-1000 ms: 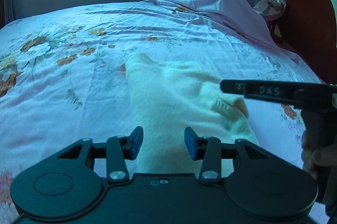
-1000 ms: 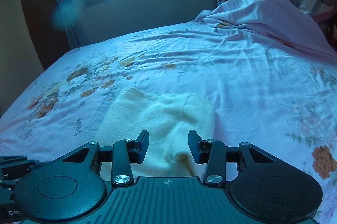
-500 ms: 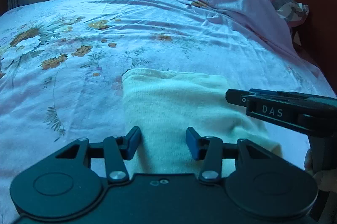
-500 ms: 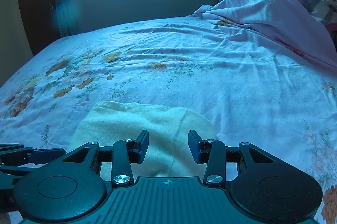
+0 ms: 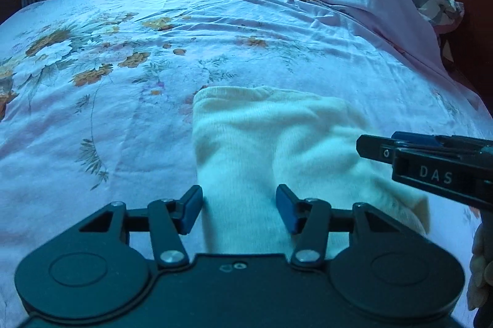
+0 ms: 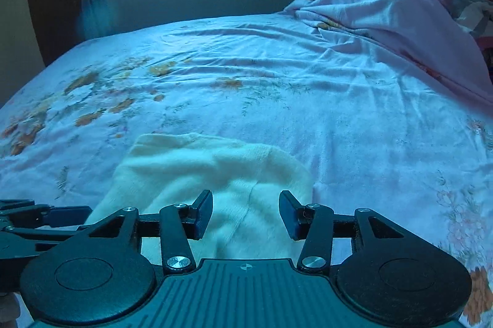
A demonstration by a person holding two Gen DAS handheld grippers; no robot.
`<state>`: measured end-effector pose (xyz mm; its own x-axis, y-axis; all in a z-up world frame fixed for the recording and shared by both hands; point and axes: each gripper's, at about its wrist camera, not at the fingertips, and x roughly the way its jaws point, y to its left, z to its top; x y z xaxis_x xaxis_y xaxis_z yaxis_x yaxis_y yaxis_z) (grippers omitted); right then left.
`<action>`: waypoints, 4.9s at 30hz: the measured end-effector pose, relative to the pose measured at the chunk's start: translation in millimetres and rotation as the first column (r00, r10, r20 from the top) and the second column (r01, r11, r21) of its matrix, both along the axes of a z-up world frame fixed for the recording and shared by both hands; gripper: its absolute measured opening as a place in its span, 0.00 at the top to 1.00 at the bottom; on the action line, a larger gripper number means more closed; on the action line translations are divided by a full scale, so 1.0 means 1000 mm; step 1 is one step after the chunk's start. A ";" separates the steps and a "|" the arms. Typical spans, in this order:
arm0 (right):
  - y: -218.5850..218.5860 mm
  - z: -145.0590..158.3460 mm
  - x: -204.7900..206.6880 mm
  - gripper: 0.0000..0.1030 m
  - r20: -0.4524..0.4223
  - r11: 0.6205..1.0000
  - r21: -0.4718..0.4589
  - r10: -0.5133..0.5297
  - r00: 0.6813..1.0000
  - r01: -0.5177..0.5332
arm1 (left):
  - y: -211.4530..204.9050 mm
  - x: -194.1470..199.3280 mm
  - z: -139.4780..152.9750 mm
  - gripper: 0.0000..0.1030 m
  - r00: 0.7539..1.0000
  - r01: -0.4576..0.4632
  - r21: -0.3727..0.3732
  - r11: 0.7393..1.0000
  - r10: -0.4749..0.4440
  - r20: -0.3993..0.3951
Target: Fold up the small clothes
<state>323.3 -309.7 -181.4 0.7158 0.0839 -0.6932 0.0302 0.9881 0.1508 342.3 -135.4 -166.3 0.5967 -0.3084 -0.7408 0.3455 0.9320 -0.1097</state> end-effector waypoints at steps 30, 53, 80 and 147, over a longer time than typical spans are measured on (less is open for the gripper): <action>0.025 -0.010 -0.142 0.54 -0.126 0.995 0.053 -0.081 0.989 0.088 | 0.026 -0.120 -0.001 0.50 0.999 -0.008 0.033 0.999 0.009 -0.040; -0.025 -0.013 -0.120 0.27 -0.140 0.930 0.328 -0.129 0.982 0.169 | 0.055 -0.076 0.007 0.50 0.994 -0.061 -0.134 0.989 0.047 -0.103; 0.035 0.057 -0.079 0.75 0.122 0.916 0.385 0.070 0.990 -0.112 | 0.113 -0.078 0.061 0.72 0.999 -0.010 -0.336 0.942 -0.004 -0.041; 0.094 0.159 -0.408 0.00 0.326 0.990 0.140 -0.019 0.945 -0.029 | 0.124 -0.387 0.154 0.02 0.939 -0.221 -0.020 0.975 0.218 0.265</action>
